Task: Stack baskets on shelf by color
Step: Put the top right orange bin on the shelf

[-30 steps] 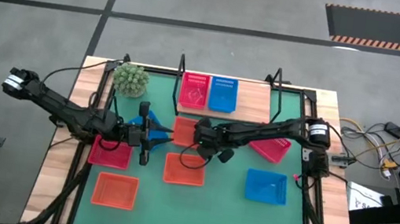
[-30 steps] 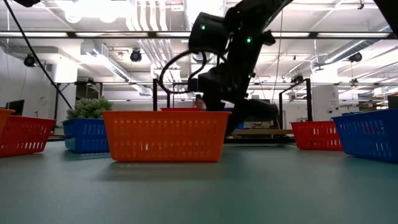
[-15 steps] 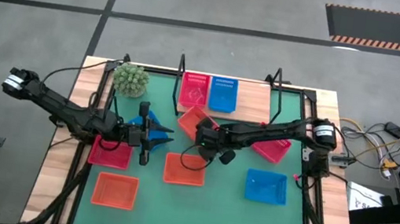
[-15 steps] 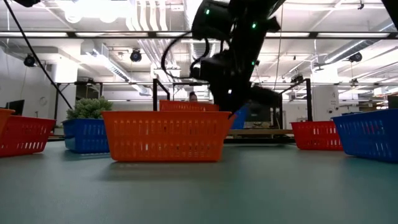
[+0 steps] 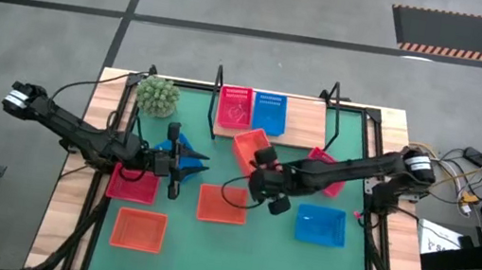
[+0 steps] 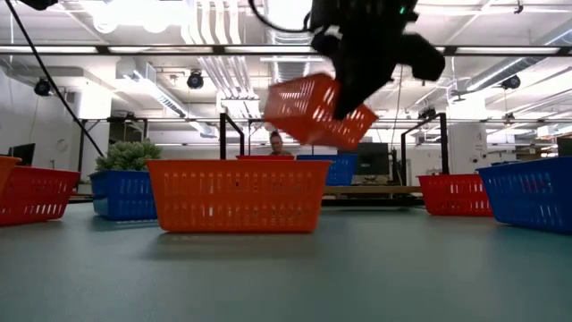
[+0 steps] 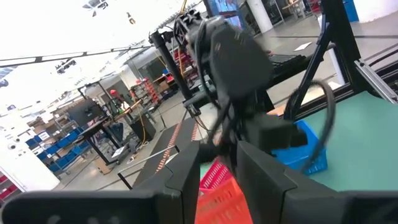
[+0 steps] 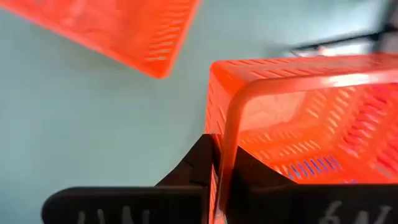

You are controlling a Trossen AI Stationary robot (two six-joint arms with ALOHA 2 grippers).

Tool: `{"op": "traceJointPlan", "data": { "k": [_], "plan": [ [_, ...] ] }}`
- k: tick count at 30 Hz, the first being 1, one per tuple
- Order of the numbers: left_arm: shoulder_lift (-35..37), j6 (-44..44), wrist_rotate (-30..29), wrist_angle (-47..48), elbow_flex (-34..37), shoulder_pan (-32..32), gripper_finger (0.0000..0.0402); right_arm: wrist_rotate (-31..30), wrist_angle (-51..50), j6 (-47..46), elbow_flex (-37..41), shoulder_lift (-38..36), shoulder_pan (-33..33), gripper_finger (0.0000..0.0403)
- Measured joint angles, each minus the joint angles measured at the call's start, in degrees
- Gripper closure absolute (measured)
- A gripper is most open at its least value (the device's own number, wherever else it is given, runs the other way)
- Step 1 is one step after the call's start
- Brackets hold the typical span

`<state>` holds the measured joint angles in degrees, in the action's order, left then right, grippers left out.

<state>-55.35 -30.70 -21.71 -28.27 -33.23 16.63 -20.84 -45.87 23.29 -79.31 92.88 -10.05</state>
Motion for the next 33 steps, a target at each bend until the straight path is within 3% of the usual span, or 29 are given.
{"op": "traceJointPlan", "data": {
  "k": [5,10,16,20,24,33],
  "plan": [
    [0.0,0.1,0.0,0.0,0.0,0.0,0.0311,-15.6,-3.1,-9.3,-0.3,-3.4,-2.7,0.0394],
    [0.0,0.2,0.0,0.0,0.0,0.0,0.0311,-19.9,-15.0,-21.6,-4.5,-4.4,-0.2,0.0394],
    [0.0,0.2,0.0,0.2,0.0,0.0,0.0311,-19.2,-25.2,-30.2,-10.3,-3.9,5.4,0.0394],
    [0.0,0.2,0.0,0.2,0.0,0.0,0.0311,-12.4,-28.0,-32.1,-12.3,-3.2,10.9,0.0394],
    [0.0,0.2,0.0,0.2,0.0,0.0,0.0311,-6.4,-28.3,-26.6,-12.3,-3.2,15.6,0.0394],
    [0.0,0.2,0.0,0.3,0.1,0.0,0.0311,-1.5,-27.0,-12.3,-11.6,-3.2,22.4,0.0394]
  ]
}}
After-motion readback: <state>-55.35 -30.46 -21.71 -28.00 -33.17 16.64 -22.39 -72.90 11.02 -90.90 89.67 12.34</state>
